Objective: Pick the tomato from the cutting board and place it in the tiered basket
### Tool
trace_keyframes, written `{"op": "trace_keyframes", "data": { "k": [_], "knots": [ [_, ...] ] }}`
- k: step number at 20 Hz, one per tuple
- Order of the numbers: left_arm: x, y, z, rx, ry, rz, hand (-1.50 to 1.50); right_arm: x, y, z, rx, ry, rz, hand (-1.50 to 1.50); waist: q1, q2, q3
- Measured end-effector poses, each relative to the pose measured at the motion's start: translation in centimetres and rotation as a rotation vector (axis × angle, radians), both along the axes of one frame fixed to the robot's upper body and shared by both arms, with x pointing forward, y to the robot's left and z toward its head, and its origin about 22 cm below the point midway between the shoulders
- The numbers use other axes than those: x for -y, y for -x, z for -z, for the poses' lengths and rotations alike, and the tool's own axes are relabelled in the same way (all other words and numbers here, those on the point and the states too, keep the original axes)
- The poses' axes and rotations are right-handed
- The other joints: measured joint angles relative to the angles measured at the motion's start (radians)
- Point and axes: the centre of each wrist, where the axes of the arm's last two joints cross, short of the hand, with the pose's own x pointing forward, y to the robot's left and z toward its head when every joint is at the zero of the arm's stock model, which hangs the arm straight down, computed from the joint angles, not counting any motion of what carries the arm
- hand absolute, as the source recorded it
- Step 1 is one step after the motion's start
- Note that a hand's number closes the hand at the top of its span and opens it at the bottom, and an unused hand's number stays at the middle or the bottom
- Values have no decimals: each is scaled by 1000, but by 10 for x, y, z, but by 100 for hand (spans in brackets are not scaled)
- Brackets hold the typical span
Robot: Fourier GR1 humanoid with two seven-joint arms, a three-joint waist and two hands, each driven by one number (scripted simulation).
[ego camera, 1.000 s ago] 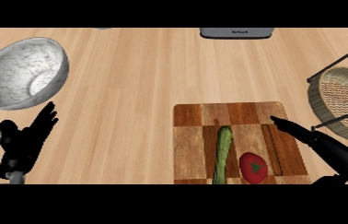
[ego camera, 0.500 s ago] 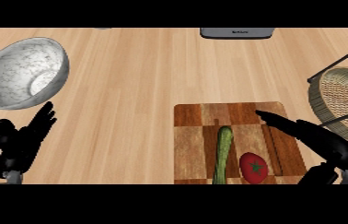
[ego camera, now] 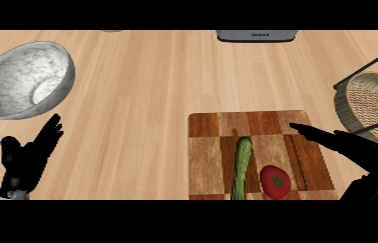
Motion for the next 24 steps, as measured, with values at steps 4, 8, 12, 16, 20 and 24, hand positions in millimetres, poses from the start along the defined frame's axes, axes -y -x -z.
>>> {"op": "trace_keyframes", "data": {
  "k": [4,8,12,16,20,24],
  "knots": [
    [-5,-5,-5,-2,0,-4,0,7,1,9,-35,2,11,-150,0,0,0],
    [-7,-4,-5,3,3,-3,0,12,1,22,-62,-13,5,-150,0,1,-1],
    [-3,-3,-4,-3,-2,-4,0,13,0,35,-78,-29,3,-150,0,1,-1],
    [-6,-5,-11,-15,-3,-1,0,13,1,45,-75,-42,-1,-150,0,2,-1],
    [-1,-1,-2,-6,-2,0,0,10,1,54,-68,-58,2,-150,0,1,0],
    [7,-7,-2,-2,-5,-6,0,-1,8,59,-62,-61,-10,-150,-1,0,0]
  ]
}}
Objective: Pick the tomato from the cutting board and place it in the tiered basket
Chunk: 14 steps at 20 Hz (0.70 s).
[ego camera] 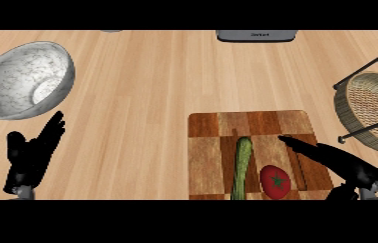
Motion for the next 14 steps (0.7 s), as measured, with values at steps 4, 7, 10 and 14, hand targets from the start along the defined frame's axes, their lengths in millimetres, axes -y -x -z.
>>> {"op": "trace_keyframes", "data": {
  "k": [4,7,10,14],
  "knots": [
    [-5,3,-3,-9,4,3,0,-9,-5,7,2,-6,-1,-150,0,0,-2],
    [-7,9,-3,-6,3,8,0,-14,-8,8,4,-1,4,-150,0,-1,-4],
    [-11,11,-6,-12,1,4,0,-17,-7,16,3,1,8,-150,-1,-3,-8],
    [-13,8,-6,-16,1,3,0,-24,-8,19,0,9,11,-150,-4,-6,-11]
  ]
}}
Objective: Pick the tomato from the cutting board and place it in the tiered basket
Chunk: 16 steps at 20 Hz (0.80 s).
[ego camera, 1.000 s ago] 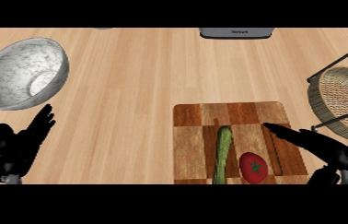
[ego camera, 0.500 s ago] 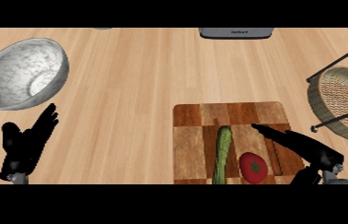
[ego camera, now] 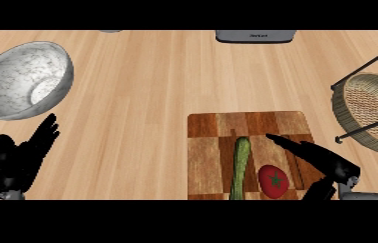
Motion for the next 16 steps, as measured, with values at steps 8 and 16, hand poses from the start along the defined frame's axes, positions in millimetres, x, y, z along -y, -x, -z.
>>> {"op": "trace_keyframes", "data": {
  "k": [8,16],
  "knots": [
    [4,-1,5,12,-1,1,0,-12,-3,12,-7,2,-30,150,-3,-8,-7],
    [1,3,3,8,-3,6,0,-33,11,18,135,-83,-26,150,0,-4,-3]
  ]
}}
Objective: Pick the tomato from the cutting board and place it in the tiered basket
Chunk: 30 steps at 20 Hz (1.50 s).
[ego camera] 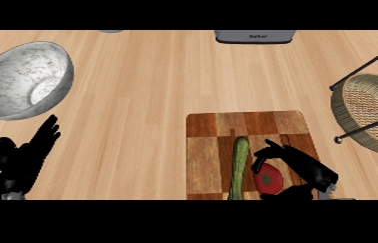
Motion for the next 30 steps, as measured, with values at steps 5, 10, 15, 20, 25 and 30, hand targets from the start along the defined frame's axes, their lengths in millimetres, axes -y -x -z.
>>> {"op": "trace_keyframes", "data": {
  "k": [5,10,15,20,25,30],
  "knots": [
    [-3,0,0,-5,8,-2,0,3,4,-5,42,-49,61,150,2,4,7],
    [1,-1,-3,-7,3,-4,0,8,7,-20,89,15,155,150,-1,8,10],
    [-1,0,-1,-20,5,-16,0,-27,10,-59,272,308,329,150,-12,-4,4],
    [-2,1,0,-25,-3,-19,0,-70,22,-98,464,509,521,150,-15,-8,3],
    [0,0,-1,-18,0,-23,0,-109,45,-144,660,598,712,150,-12,-6,5],
    [8,-2,-1,-17,5,-14,0,-130,68,-179,839,580,814,150,-3,1,8]
  ]
}}
